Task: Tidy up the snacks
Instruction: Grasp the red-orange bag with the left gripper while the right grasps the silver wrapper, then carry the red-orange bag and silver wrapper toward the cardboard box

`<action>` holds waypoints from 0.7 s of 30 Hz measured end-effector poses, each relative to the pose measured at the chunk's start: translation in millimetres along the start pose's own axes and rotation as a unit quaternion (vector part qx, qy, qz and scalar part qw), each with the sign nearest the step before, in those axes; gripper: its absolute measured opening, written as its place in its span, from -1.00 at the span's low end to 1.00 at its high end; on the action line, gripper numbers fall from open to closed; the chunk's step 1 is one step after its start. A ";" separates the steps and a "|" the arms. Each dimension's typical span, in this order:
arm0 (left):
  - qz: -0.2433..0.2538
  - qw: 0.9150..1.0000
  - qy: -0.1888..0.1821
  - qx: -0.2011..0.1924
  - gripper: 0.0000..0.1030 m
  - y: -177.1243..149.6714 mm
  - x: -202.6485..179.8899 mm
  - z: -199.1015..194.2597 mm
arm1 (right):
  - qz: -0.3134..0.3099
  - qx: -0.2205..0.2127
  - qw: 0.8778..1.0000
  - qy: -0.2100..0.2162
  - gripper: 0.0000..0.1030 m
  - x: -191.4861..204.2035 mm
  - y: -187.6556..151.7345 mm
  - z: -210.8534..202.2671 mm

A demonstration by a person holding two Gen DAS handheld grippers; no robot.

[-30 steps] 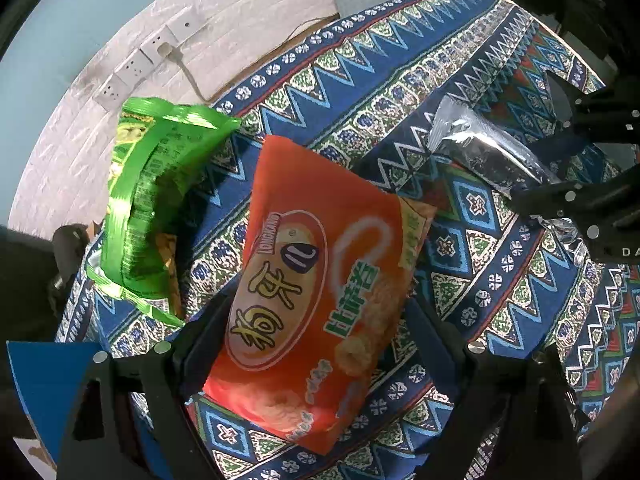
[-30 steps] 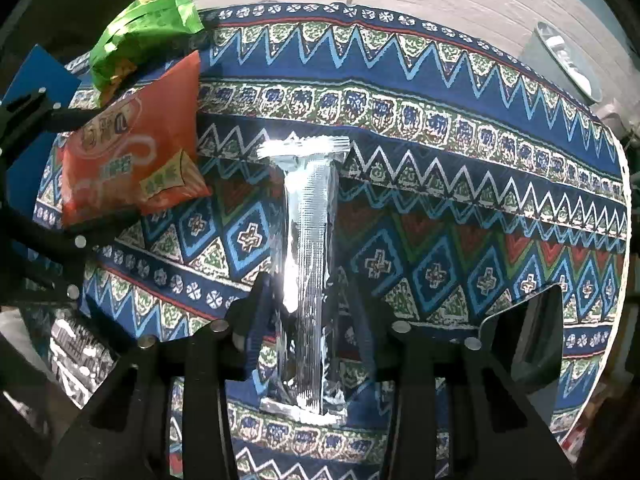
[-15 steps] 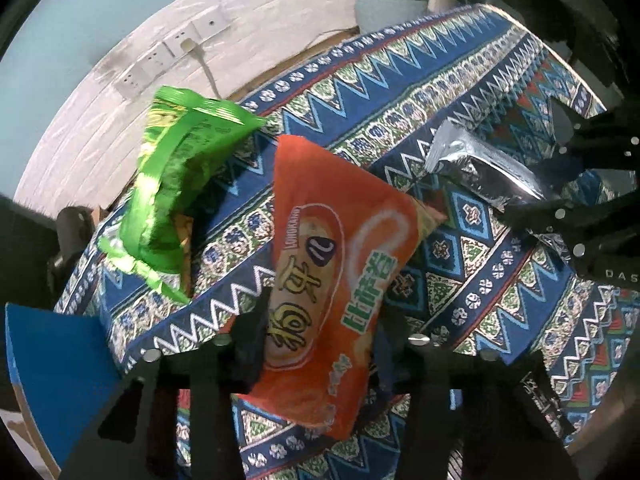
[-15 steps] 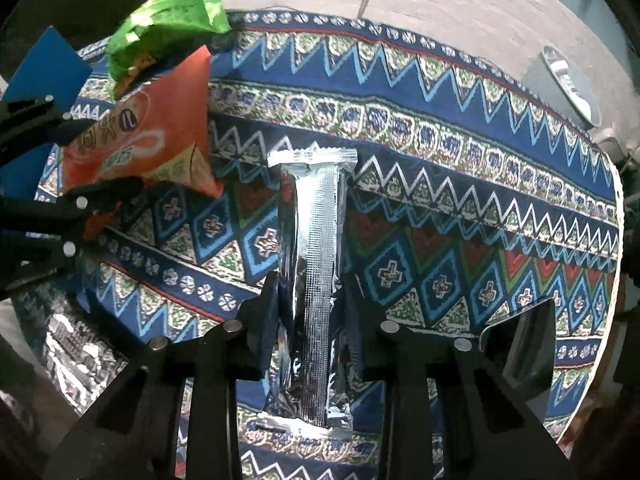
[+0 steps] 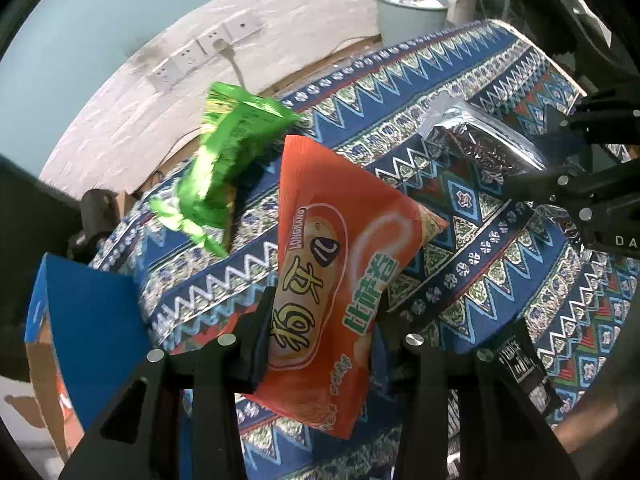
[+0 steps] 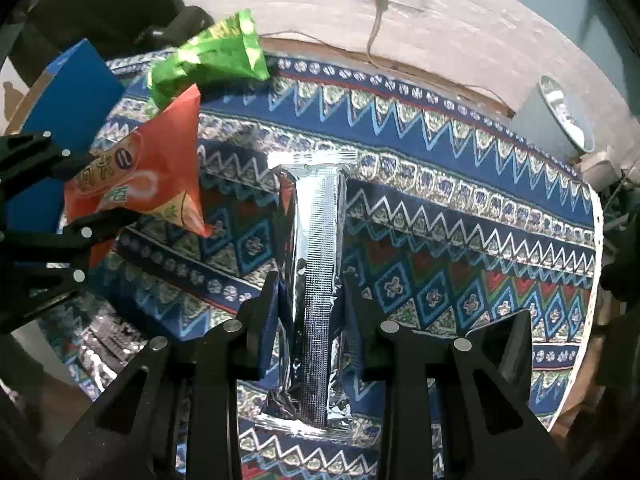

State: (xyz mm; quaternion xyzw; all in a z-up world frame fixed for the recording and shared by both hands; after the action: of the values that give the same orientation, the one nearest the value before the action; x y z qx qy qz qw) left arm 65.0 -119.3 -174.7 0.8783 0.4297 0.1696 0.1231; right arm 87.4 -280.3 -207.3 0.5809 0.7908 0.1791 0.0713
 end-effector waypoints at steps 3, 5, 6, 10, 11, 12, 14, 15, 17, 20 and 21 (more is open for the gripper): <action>-0.012 1.000 0.006 -0.007 -0.18 -2.7 7.5 -12.5 | -0.002 -0.009 1.000 0.003 -0.43 2.7 2.0 -10.7; -0.016 1.000 0.011 -0.012 -0.18 -3.6 13.5 -19.6 | -0.003 -0.015 1.000 0.006 -0.43 4.6 2.3 -18.1; -0.020 1.000 0.012 -0.014 -0.18 -5.0 16.1 -23.8 | -0.004 -0.018 1.000 0.007 -0.43 3.8 3.7 -18.3; -0.033 0.999 0.021 -0.025 -0.18 -7.8 29.5 -39.9 | -0.008 -0.032 0.999 0.012 -0.43 10.1 9.9 -38.0; -0.037 0.999 0.022 -0.028 -0.18 -8.5 32.3 -44.1 | -0.010 -0.035 0.999 0.013 -0.43 13.3 11.6 -42.8; -0.040 0.998 0.024 -0.032 -0.18 -9.8 35.1 -49.5 | -0.011 -0.038 0.999 0.014 -0.43 15.2 12.7 -46.3; -0.044 0.998 0.028 -0.041 -0.18 -11.8 40.4 -59.8 | -0.015 -0.044 0.999 0.016 -0.43 20.3 15.6 -53.2; -0.048 0.997 0.029 -0.045 -0.18 -13.1 43.4 -65.0 | -0.017 -0.047 0.999 0.017 -0.43 24.3 18.3 -57.2; -0.055 0.996 0.035 -0.053 -0.18 -15.5 49.2 -75.8 | -0.020 -0.053 0.998 0.018 -0.43 29.6 21.6 -62.9; -0.063 0.995 0.049 -0.065 -0.18 -19.8 56.7 -90.7 | -0.025 -0.059 0.998 0.025 -0.43 37.0 26.7 -68.8; -0.065 0.994 0.055 -0.068 -0.18 -20.9 59.0 -95.5 | -0.027 -0.062 0.997 0.027 -0.43 41.1 29.0 -71.6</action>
State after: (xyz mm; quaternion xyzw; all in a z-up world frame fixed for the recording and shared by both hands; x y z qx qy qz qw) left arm 45.4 -53.1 -83.8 0.8273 0.4795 0.2385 0.1697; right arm 77.4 -248.3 -126.5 0.5487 0.7954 0.2408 0.0908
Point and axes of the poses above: each gripper's, at about its wrist camera, not at the fingertips, and z roughly the way its jaws point, x to its left, y to its top, the point moved 1 cm from there along z, roughly the way its jaws point, and after that the axes turned 4 degrees about -x, right-handed, at the moved point
